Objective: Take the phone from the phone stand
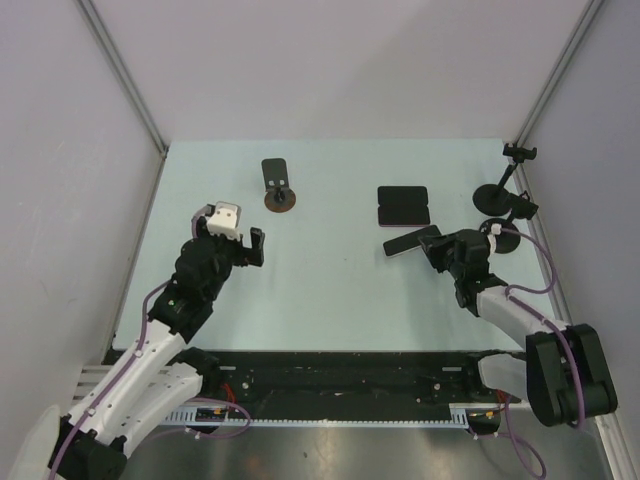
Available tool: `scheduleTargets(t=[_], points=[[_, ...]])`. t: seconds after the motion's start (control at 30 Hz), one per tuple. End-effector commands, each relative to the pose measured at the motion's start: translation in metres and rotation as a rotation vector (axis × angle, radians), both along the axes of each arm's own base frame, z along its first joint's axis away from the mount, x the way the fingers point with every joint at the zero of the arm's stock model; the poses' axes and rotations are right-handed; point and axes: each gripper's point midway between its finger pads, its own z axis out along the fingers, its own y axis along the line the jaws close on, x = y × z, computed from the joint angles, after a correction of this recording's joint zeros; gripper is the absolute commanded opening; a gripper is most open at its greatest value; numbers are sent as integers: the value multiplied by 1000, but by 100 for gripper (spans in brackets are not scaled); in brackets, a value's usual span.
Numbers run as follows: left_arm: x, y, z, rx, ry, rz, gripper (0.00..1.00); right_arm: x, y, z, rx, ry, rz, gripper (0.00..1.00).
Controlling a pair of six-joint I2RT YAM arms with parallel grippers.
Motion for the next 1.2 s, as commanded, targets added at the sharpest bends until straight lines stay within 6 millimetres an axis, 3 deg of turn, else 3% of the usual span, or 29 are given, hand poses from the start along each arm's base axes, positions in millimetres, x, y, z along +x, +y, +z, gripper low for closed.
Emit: scheduleTargets(t=[0.0, 0.13, 0.17, 0.23, 0.27, 0.37, 0.4, 0.57, 0.83, 1.17], points=[[4, 10, 23, 26, -100, 37, 100, 26, 0, 26, 189, -125, -66, 0], [2, 8, 24, 23, -107, 23, 100, 36, -6, 9, 212, -115, -106, 0], [2, 8, 23, 22, -106, 23, 100, 37, -6, -8, 216, -74, -112, 0], [3, 9, 24, 25, -109, 23, 100, 42, -6, -12, 255, -74, -126, 0], [2, 9, 24, 24, -109, 25, 100, 43, -5, -27, 260, -39, -132, 0], [2, 9, 23, 29, -109, 22, 100, 46, -7, -37, 306, -42, -164, 0], [2, 9, 24, 31, -111, 23, 100, 45, -9, -50, 307, -22, -180, 0], [3, 10, 22, 36, -105, 26, 100, 53, -8, -60, 344, -26, -195, 2], [4, 10, 20, 43, -102, 28, 100, 55, -14, -77, 327, -11, -224, 25], [4, 10, 21, 37, -101, 29, 100, 64, -23, -77, 361, -62, -287, 25]])
